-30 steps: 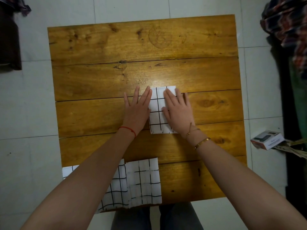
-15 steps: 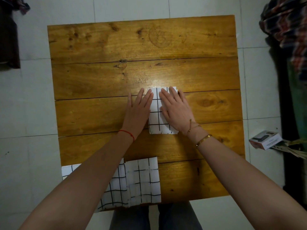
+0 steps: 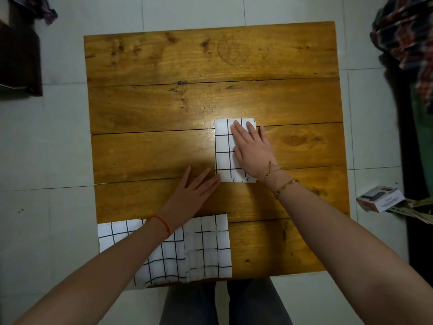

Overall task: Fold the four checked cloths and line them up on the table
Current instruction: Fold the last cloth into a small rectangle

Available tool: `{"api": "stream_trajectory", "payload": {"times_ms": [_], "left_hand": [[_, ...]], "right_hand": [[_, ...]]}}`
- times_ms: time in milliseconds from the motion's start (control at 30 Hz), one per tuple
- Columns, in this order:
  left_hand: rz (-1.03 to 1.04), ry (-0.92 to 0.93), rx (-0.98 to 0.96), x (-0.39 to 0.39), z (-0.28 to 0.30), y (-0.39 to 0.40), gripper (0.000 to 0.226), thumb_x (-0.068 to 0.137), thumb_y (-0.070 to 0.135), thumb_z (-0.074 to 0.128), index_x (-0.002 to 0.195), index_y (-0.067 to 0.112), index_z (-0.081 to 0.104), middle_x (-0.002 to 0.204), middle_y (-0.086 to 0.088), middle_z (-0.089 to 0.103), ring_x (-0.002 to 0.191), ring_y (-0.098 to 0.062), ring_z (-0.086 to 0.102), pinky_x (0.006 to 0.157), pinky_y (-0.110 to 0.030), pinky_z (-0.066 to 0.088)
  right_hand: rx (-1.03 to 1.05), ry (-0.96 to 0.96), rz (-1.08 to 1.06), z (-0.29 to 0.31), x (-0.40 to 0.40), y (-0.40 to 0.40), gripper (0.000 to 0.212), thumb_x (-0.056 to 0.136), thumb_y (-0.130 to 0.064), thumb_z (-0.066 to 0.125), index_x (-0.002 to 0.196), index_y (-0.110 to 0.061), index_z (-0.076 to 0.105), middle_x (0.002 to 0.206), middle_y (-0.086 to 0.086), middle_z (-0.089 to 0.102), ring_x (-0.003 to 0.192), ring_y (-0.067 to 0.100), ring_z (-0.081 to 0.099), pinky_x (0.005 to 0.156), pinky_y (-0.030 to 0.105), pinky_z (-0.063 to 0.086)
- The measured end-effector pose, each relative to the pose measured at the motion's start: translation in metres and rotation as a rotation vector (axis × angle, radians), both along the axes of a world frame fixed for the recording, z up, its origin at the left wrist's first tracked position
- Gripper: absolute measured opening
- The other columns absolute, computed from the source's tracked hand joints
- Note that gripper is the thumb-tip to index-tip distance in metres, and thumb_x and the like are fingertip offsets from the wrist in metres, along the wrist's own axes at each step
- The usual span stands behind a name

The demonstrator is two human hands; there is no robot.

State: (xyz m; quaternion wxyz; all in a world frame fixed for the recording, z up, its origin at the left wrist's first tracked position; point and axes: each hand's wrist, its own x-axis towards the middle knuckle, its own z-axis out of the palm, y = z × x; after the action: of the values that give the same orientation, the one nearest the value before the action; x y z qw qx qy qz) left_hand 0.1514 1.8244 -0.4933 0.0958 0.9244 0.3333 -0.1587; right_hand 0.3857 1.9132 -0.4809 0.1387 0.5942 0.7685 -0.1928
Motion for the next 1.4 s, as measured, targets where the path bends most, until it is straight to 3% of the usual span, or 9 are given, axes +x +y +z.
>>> {"api": "stream_trajectory", "payload": {"times_ms": [133, 233, 300, 400, 533, 867, 1000, 1267, 1400], "left_hand": [[-0.02, -0.037, 0.022, -0.001, 0.003, -0.012, 0.076, 0.089, 0.017, 0.054, 0.154, 0.012, 0.015, 0.162, -0.007, 0.01, 0.149, -0.032, 0.001, 0.112, -0.064, 0.016], [0.057, -0.113, 0.046, 0.007, 0.013, -0.01, 0.063, 0.09, 0.02, 0.048, 0.15, 0.011, 0.03, 0.157, -0.009, 0.029, 0.146, -0.031, 0.021, 0.112, -0.06, 0.024], [0.236, -0.213, 0.046, 0.017, 0.02, -0.005, 0.054, 0.091, 0.019, 0.052, 0.143, 0.012, 0.042, 0.147, -0.009, 0.044, 0.137, -0.029, 0.038, 0.11, -0.051, 0.033], [0.707, -0.437, -0.059, 0.036, 0.028, 0.009, 0.033, 0.095, 0.018, 0.049, 0.127, 0.014, 0.053, 0.12, -0.004, 0.056, 0.11, -0.019, 0.052, 0.097, -0.038, 0.045], [1.124, -0.573, -0.197, 0.058, 0.024, 0.029, 0.017, 0.091, 0.02, 0.059, 0.105, 0.01, 0.06, 0.097, -0.005, 0.059, 0.091, -0.018, 0.055, 0.08, -0.033, 0.051], [1.39, -0.513, -0.356, 0.078, 0.013, 0.042, 0.012, 0.085, 0.02, 0.068, 0.09, 0.01, 0.065, 0.093, -0.009, 0.066, 0.086, -0.02, 0.062, 0.071, -0.029, 0.051], [1.405, -0.545, -0.398, 0.077, 0.015, 0.043, 0.013, 0.084, 0.023, 0.07, 0.087, 0.012, 0.065, 0.089, -0.007, 0.067, 0.083, -0.019, 0.063, 0.069, -0.028, 0.051], [1.413, -0.508, -0.455, 0.079, 0.022, 0.049, 0.018, 0.079, 0.026, 0.072, 0.088, 0.012, 0.065, 0.089, -0.004, 0.068, 0.085, -0.02, 0.064, 0.075, -0.038, 0.058], [1.38, -0.415, -0.455, 0.08, 0.026, 0.054, 0.01, 0.082, 0.015, 0.069, 0.089, 0.008, 0.068, 0.097, -0.005, 0.069, 0.092, -0.021, 0.064, 0.077, -0.033, 0.055]], "right_hand": [[0.045, 0.048, 0.0, 0.001, 0.0, -0.003, 0.056, 0.103, -0.029, 0.023, 0.155, -0.016, 0.008, 0.163, -0.001, 0.006, 0.15, 0.026, 0.006, 0.121, 0.05, 0.002], [0.143, 0.161, -0.023, 0.006, 0.0, -0.016, 0.055, 0.102, -0.024, 0.03, 0.154, -0.013, 0.019, 0.161, 0.003, 0.018, 0.148, 0.025, 0.016, 0.122, 0.045, 0.009], [0.223, 0.266, -0.157, 0.011, 0.0, -0.029, 0.049, 0.099, -0.02, 0.039, 0.146, -0.007, 0.036, 0.151, 0.01, 0.038, 0.139, 0.027, 0.034, 0.117, 0.041, 0.025], [0.348, 0.304, -0.502, 0.014, 0.002, -0.041, 0.026, 0.094, -0.016, 0.05, 0.115, -0.004, 0.056, 0.113, 0.013, 0.058, 0.106, 0.026, 0.053, 0.092, 0.037, 0.046], [0.125, 0.318, -1.014, 0.01, 0.004, -0.043, 0.018, 0.092, -0.022, 0.057, 0.102, -0.008, 0.059, 0.102, 0.009, 0.063, 0.09, 0.023, 0.06, 0.075, 0.039, 0.054], [-0.1, 0.392, -1.175, 0.006, -0.003, -0.032, 0.004, 0.083, -0.01, 0.06, 0.083, -0.012, 0.064, 0.089, 0.004, 0.066, 0.083, 0.019, 0.06, 0.064, 0.028, 0.047], [-0.107, 0.442, -1.187, 0.008, -0.002, -0.032, 0.021, 0.079, -0.003, 0.058, 0.063, -0.016, 0.053, 0.078, 0.002, 0.06, 0.075, 0.016, 0.055, 0.062, 0.025, 0.042], [-0.087, 0.338, -1.105, 0.009, -0.005, -0.036, 0.002, 0.083, -0.01, 0.059, 0.083, -0.01, 0.057, 0.079, 0.004, 0.054, 0.071, 0.018, 0.051, 0.057, 0.024, 0.041], [-0.072, 0.224, -1.095, 0.001, -0.011, -0.037, 0.01, 0.08, -0.014, 0.061, 0.085, -0.013, 0.052, 0.079, 0.003, 0.047, 0.068, 0.02, 0.046, 0.043, 0.021, 0.022]]}}
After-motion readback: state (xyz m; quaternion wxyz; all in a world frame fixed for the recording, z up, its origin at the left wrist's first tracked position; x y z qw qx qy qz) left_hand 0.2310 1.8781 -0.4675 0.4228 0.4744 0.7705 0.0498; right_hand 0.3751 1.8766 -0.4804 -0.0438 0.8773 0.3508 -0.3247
